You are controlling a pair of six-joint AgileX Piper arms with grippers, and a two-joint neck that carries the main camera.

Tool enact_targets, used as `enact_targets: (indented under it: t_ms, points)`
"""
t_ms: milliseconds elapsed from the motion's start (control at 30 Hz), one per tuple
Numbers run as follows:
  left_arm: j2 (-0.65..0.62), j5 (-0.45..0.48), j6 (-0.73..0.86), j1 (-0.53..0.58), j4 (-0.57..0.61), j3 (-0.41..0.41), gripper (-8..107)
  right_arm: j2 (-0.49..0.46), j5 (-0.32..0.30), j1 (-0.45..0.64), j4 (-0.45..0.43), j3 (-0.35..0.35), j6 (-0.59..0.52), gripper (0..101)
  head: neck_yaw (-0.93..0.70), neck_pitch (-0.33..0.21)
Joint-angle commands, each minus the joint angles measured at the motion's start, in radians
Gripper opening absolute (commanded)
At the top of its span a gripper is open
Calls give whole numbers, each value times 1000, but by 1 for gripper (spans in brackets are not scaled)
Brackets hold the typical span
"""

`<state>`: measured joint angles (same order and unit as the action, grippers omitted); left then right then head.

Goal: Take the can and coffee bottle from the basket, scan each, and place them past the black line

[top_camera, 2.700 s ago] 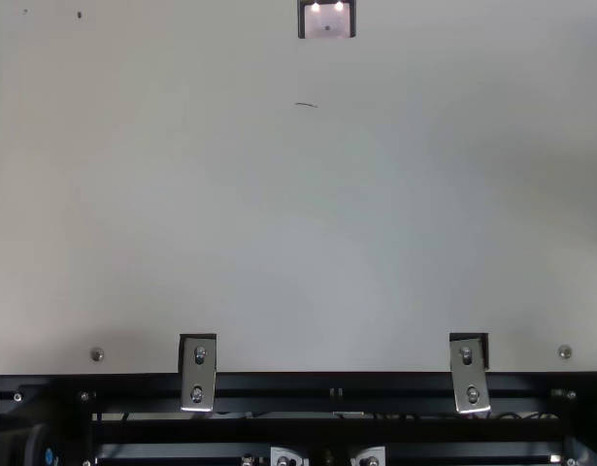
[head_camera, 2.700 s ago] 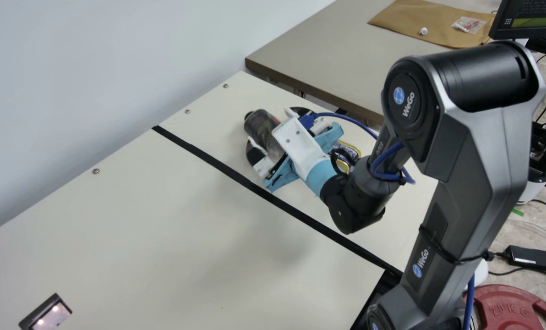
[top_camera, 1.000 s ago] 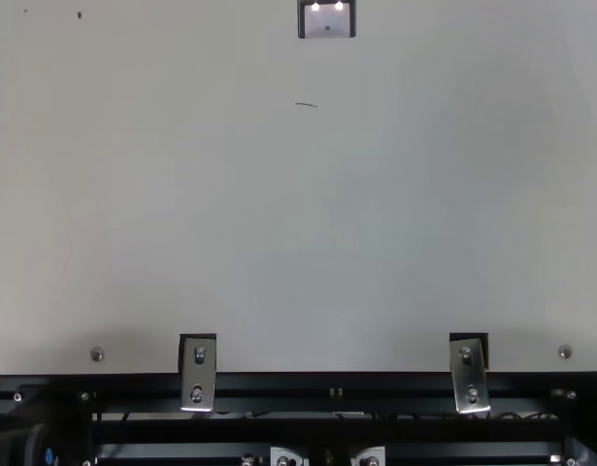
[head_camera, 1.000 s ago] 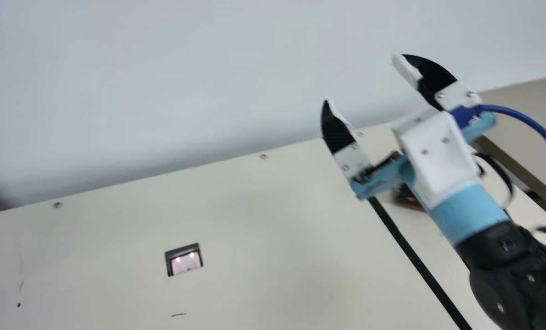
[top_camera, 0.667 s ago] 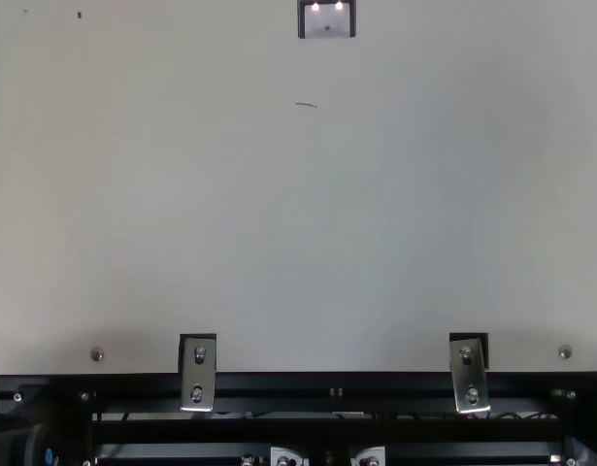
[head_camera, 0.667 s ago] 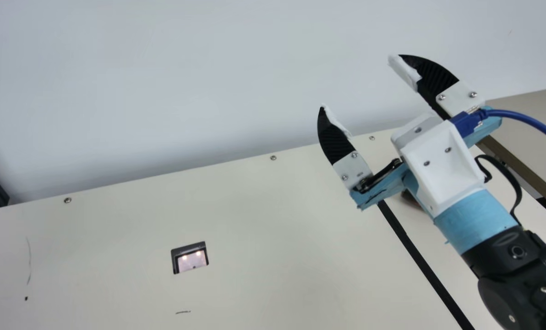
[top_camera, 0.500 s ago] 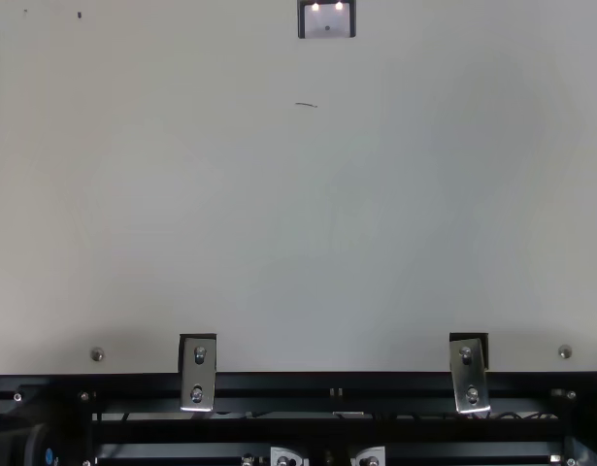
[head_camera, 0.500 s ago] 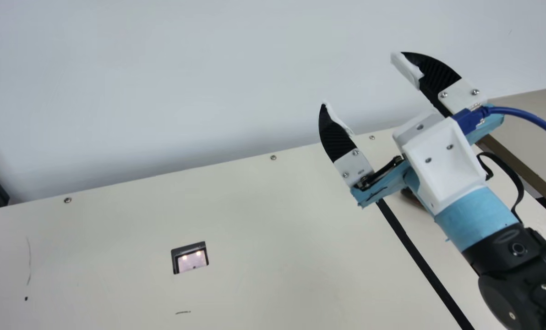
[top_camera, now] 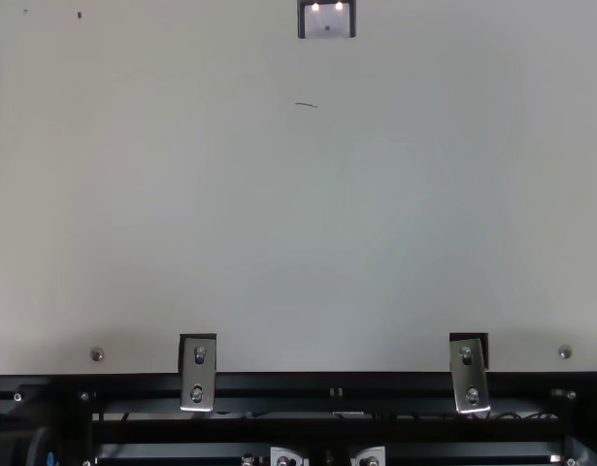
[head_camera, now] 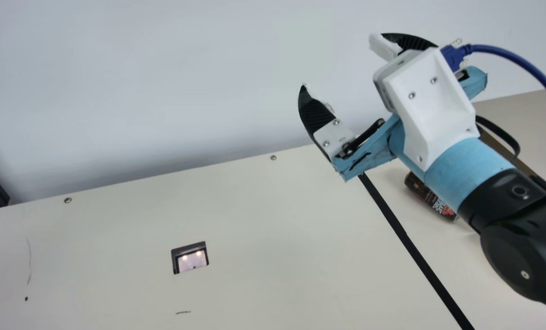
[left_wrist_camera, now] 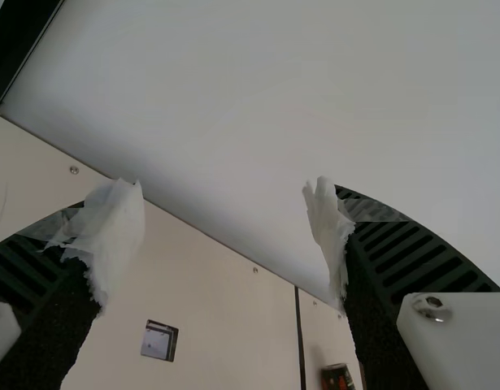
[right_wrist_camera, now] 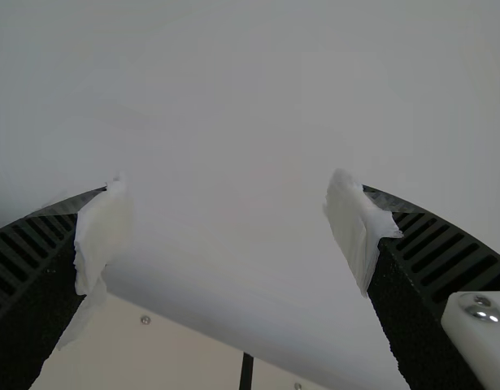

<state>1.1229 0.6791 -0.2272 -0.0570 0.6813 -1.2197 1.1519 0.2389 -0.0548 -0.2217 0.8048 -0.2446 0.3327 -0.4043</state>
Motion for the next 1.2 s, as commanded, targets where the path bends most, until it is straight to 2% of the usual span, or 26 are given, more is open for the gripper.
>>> enact_targets:
  t_ms: [0,133,167,233,467,667,833,1167]
  points:
    - [0,17,-26,13,-36,-6,90,-25,-194,-4,-9,10,4,101,-9,-28]
    - [0,46,-62,30,-81,-13,90,-82,-299,0,-11,8,14,101,-9,-28]
    - [0,50,-67,35,-94,-16,90,-61,-201,-5,-7,12,14,101,-9,-28]
    - [0,51,-67,35,-89,-16,90,-83,-262,-2,-7,11,14,101,-9,-28]
    - [0,51,-62,31,-90,-14,90,-91,-326,0,-9,6,33,101,-9,-28]
    - [-33,23,-36,46,-121,20,90,-156,-431,-3,35,-29,96,101,-9,-28]
    - [-99,-42,-23,83,-167,99,90,-245,-500,9,71,-69,127,101,-9,-28]
    - [-298,-152,-76,153,-285,325,90,-419,-571,50,138,-180,153,101,-9,-28]
